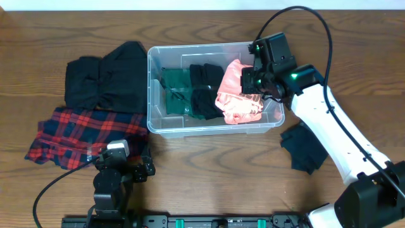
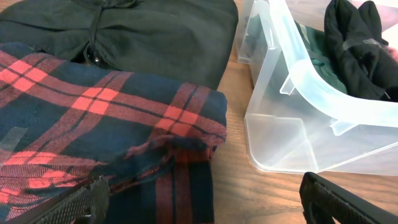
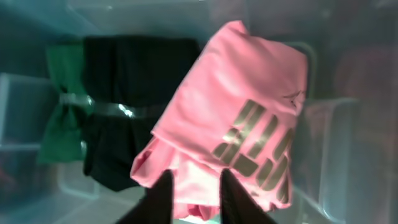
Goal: Pack container
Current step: 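Lower the pink shirt into the bin's right side and release, then grasp the remaining black garment with the right gripper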
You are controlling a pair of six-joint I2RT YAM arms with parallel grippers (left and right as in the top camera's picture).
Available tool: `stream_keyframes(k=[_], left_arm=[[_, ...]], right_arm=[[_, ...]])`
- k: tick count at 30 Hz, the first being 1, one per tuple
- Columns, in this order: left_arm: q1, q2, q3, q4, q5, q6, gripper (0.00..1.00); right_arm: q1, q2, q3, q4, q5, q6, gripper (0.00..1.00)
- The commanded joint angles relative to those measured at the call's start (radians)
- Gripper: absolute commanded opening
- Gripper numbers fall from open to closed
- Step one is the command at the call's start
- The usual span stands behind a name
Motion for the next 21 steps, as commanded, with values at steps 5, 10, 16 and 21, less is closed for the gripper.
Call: stream_keyframes(k=[5, 10, 16, 21], left_arm=[[0.002, 0.0, -0.014, 0.0, 0.003, -0.005, 0.98], [0.002, 0.0, -0.014, 0.0, 0.003, -0.005, 0.98], [0.002, 0.0, -0.014, 0.0, 0.003, -0.005, 0.98], [0.002, 0.0, -0.014, 0.0, 0.003, -0.005, 0.98]], right_arm=[[-0.239, -0.267, 0.007, -0.054, -0.071, 0.093, 0.86], [-0.54, -0.301, 0.002, -0.24, -0.142, 0.074, 0.99], [-0.783, -0.27, -0.173, -0.268, -0.273, 0.03, 0.99], [-0.883, -0.268, -0.438, -0.127, -0.297, 0.031, 0.99]])
